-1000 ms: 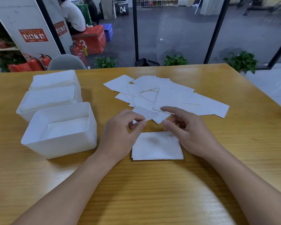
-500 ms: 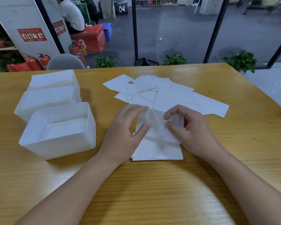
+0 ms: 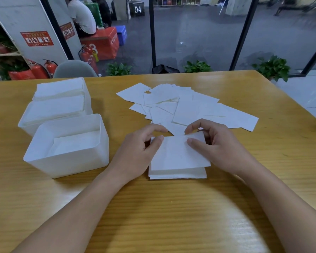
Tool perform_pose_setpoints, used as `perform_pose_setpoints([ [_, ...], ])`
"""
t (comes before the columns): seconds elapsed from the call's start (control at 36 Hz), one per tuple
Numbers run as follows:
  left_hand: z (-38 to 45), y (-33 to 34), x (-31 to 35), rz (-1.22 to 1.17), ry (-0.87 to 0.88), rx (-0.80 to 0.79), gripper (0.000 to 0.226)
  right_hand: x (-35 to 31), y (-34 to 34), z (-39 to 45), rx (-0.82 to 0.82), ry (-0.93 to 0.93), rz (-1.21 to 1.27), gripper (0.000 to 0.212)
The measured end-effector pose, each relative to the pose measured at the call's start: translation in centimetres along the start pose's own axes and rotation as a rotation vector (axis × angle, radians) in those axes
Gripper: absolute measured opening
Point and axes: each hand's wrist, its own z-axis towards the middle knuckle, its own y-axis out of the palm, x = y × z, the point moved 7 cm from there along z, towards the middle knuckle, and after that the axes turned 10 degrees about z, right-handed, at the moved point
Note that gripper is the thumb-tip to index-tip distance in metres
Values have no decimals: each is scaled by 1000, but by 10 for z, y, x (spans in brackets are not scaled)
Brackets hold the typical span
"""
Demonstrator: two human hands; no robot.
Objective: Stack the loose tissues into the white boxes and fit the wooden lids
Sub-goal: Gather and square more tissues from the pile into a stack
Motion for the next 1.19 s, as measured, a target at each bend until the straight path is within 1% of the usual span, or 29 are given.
perform_pose_setpoints([
  [0.11, -1, 8, -6, 49, -24, -90, 11, 5, 7, -4, -108, 76, -114, 30],
  [0.19, -3, 11, -9, 129, -35, -143, 7, 7, 12, -5, -136, 79, -232, 35],
  [0.28, -4, 9, -10, 279, -36, -149, 4, 5, 10, -5, -102, 57, -328, 39],
  [0.33, -3, 7, -10, 301, -55, -147, 6, 0, 6, -5, -50, 2, -386, 40],
  [0.42, -2, 1, -10, 309, -82, -110, 14, -5, 7, -2, -27, -51, -452, 33],
  [0.44, -1, -1, -11, 303, -89, -91, 15, -5, 10, -2, -42, -54, -477, 35],
  [0.58, -1, -1, -11, 179, -109, -54, 11, 2, 25, -4, -149, -6, -596, 59],
  [0.78, -2, 0, -6, 108, -117, -17, 9, 3, 26, -2, -158, 4, -645, 77],
  [0.86, -2, -3, -7, 99, -136, 24, 12, 3, 25, -3, -156, 8, -602, 75],
  [0.92, -2, -4, -8, 91, -143, 40, 20, 1, 24, -3, -140, -5, -551, 71],
  [1.03, 0, -3, -5, 17, -106, 8, 37, -14, 24, -6, -104, -91, -360, 54],
  [1.11, 0, 0, -2, -26, -78, -21, 44, -24, 29, -8, -126, -156, -263, 41],
  [1.19, -1, 1, -2, -62, -86, -18, 46, -29, 36, -11, -174, -170, -208, 37],
])
